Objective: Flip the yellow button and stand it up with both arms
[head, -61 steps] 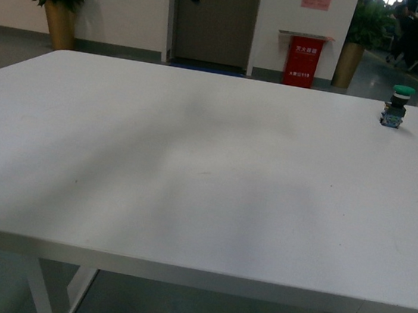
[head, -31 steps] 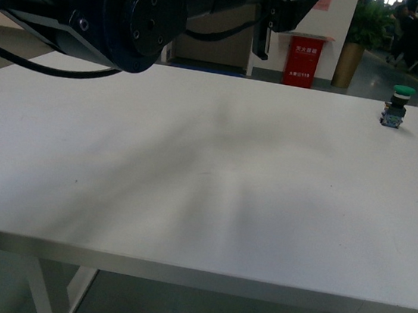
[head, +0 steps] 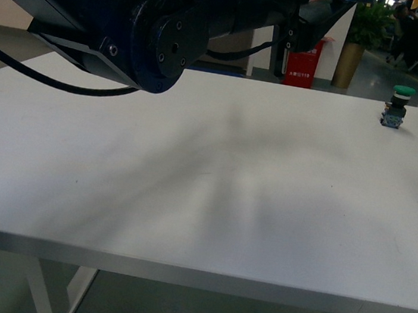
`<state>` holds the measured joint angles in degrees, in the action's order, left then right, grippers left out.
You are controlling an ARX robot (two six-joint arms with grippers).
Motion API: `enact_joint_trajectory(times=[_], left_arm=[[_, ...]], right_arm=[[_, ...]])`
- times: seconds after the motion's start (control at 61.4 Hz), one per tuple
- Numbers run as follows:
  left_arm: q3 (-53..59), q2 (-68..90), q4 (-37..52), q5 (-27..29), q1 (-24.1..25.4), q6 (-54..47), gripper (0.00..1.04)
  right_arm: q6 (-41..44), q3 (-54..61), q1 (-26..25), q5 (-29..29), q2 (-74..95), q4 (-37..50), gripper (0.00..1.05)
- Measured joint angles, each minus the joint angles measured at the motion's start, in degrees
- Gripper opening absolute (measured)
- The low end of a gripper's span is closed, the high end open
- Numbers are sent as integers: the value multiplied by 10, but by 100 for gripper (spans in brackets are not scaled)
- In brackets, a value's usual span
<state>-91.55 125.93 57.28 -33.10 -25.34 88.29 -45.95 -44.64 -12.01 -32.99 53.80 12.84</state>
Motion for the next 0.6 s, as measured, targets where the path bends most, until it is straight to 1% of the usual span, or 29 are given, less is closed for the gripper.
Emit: enact_joint_trajectory(times=[0.065,0.114,0.212,0.277,0.44,0.603], left_arm=[[-2,0,6,-1,-3,1,36],[-5,0,5,0,-6,1,36],[-8,0,7,1,-12,2,36],[-9,1,9,0,-16,4,36],[-8,2,10,1,-17,4,36],[-6,2,13,1,-17,4,36]], right_arm=[[-80,-38,-8,-5,51,19,98],[-127,-50,-7,-5,84,16,98],[-189,-47,8,-5,143,31,98],[-219,-37,23,-3,170,61,98],[-288,-23,74,37,220,158,98],[-329,-24,112,64,261,209,98]])
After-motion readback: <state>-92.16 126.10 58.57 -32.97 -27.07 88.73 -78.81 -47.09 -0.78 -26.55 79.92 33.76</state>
